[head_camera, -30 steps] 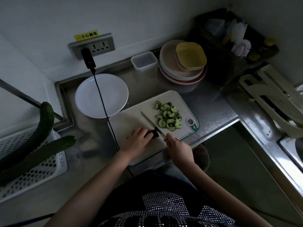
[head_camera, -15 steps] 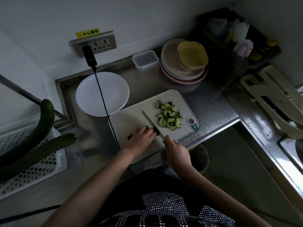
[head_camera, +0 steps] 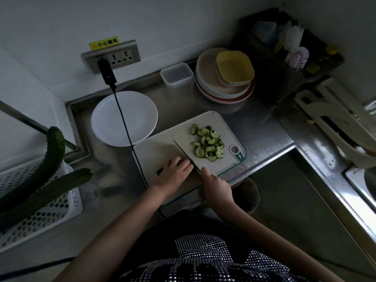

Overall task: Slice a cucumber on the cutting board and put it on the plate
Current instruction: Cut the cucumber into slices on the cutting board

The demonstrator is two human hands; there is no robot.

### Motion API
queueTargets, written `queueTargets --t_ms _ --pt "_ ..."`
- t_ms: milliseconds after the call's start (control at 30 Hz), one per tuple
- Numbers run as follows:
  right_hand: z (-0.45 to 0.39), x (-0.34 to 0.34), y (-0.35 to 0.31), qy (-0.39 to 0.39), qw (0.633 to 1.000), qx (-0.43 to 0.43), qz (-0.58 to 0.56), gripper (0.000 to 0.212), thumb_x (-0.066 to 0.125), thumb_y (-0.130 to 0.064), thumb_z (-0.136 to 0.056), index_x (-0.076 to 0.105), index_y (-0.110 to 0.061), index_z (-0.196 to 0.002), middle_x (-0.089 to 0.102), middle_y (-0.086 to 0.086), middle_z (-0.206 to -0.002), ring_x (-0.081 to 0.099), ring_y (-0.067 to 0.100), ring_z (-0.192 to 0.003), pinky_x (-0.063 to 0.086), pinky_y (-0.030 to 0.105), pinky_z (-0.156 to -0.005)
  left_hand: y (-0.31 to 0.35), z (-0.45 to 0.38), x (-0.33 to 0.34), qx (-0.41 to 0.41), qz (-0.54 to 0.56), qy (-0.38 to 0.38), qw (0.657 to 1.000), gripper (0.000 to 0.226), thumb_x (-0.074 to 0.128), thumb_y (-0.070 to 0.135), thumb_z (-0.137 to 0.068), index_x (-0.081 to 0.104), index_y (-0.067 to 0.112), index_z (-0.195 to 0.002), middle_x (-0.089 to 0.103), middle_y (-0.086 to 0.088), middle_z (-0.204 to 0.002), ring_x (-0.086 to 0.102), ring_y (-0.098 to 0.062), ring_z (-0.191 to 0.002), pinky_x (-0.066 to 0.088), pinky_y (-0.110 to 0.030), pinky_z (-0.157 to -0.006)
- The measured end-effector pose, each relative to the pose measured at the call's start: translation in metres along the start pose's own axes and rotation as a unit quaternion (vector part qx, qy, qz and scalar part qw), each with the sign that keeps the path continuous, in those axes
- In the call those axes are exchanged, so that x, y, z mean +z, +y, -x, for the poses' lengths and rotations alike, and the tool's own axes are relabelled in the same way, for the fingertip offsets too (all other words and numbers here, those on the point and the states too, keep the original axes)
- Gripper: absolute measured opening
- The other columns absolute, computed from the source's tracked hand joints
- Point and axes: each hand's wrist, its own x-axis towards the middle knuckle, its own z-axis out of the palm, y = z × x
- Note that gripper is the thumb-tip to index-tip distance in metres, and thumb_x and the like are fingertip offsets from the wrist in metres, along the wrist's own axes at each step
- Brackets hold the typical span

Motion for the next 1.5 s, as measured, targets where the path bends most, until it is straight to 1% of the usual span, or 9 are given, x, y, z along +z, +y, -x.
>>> queueTargets --t_ms 133,233,333,567,800,967,1167,1300,1500 --pt "0.000 -0.003 0.001 0.029 0.998 0.011 -0.054 0.007 0.038 -0.022 -0.099 0.034 -0.017 -0.104 0.064 0.011 -0.095 0.063 0.034 -0.085 0.045 0.038 -0.061 0.000 -0.001 0.003 -0.008 0.004 -0.003 1.000 0.032 0.036 0.015 -0.074 0.045 0.013 -0.105 0.046 -0.003 -0.109 0.043 -0.026 -0.092 0.052 -0.037 -0.057" --pt "0.003 -0.007 0.001 0.066 0.993 0.018 -0.100 0.015 0.034 -0.031 -0.102 0.034 -0.017 -0.097 0.063 0.012 -0.086 0.063 0.035 -0.079 0.041 0.036 -0.058 0.002 0.000 0.003 -0.022 0.014 0.008 1.000 0.030 0.038 0.016 -0.075 0.054 0.014 -0.101 0.056 -0.004 -0.103 0.045 -0.025 -0.091 0.053 -0.038 -0.056" --pt "0.005 -0.008 -0.001 0.086 0.991 0.009 -0.106 0.017 0.033 -0.033 -0.102 0.034 -0.018 -0.096 0.062 0.011 -0.081 0.062 0.036 -0.076 0.039 0.035 -0.055 0.003 0.001 0.001 -0.013 0.011 0.027 0.999 0.029 0.040 0.016 -0.076 0.050 0.014 -0.103 0.053 -0.003 -0.103 0.046 -0.025 -0.094 0.052 -0.036 -0.059" --pt "0.003 -0.002 0.000 0.060 0.994 -0.002 -0.089 0.019 0.033 -0.034 -0.102 0.036 -0.016 -0.100 0.064 0.013 -0.086 0.063 0.036 -0.078 0.043 0.037 -0.058 0.003 0.001 0.003 -0.006 -0.012 0.005 1.000 0.039 0.039 0.014 -0.075 0.067 0.008 -0.102 0.061 -0.007 -0.100 0.044 -0.027 -0.091 0.052 -0.036 -0.063" --pt "0.000 0.000 0.002 0.036 0.998 -0.015 -0.048 0.013 0.036 -0.026 -0.101 0.038 -0.014 -0.106 0.065 0.012 -0.090 0.064 0.035 -0.083 0.038 0.035 -0.057 0.003 0.001 -0.001 -0.001 0.010 0.009 1.000 0.035 0.040 0.014 -0.073 0.052 0.009 -0.106 0.052 -0.007 -0.106 0.044 -0.027 -0.092 0.052 -0.036 -0.065" --pt "-0.003 0.002 0.005 0.015 0.999 -0.004 -0.029 0.011 0.038 -0.014 -0.097 0.037 -0.015 -0.108 0.065 0.011 -0.092 0.065 0.034 -0.084 0.038 0.035 -0.057 0.004 0.001 -0.003 0.002 0.039 0.008 0.999 0.053 0.064 0.009 -0.058 0.043 0.010 -0.106 0.042 -0.006 -0.110 0.042 -0.027 -0.094 0.053 -0.039 -0.066" --pt "-0.005 0.001 0.007 0.014 0.998 0.009 -0.055 0.008 0.039 -0.022 -0.099 0.037 -0.016 -0.104 0.064 0.013 -0.091 0.064 0.035 -0.085 0.047 0.040 -0.062 0.003 0.001 -0.003 0.004 0.026 -0.005 1.000 0.035 0.036 0.013 -0.072 0.043 0.010 -0.106 0.041 -0.005 -0.111 0.042 -0.025 -0.097 0.053 -0.037 -0.064" --pt "-0.006 -0.007 0.010 0.028 0.986 0.041 -0.159 0.019 0.038 -0.034 -0.100 0.039 -0.017 -0.093 0.062 0.014 -0.089 0.060 0.035 -0.083 0.039 0.034 -0.060 0.000 0.003 -0.004 0.020 0.025 0.005 0.999 0.031 0.039 0.014 -0.075 0.047 0.010 -0.105 0.050 -0.006 -0.108 0.045 -0.023 -0.100 0.053 -0.033 -0.062" --pt "0.004 -0.011 0.007 0.059 0.986 0.040 -0.151 0.019 0.034 -0.029 -0.102 0.040 -0.012 -0.099 0.060 0.016 -0.082 0.059 0.038 -0.077 0.038 0.035 -0.056 0.000 0.004 -0.008 0.009 0.031 0.021 0.999 0.032 0.042 0.011 -0.076 0.069 0.006 -0.093 0.066 -0.008 -0.094 0.047 -0.022 -0.093 0.055 -0.032 -0.063"
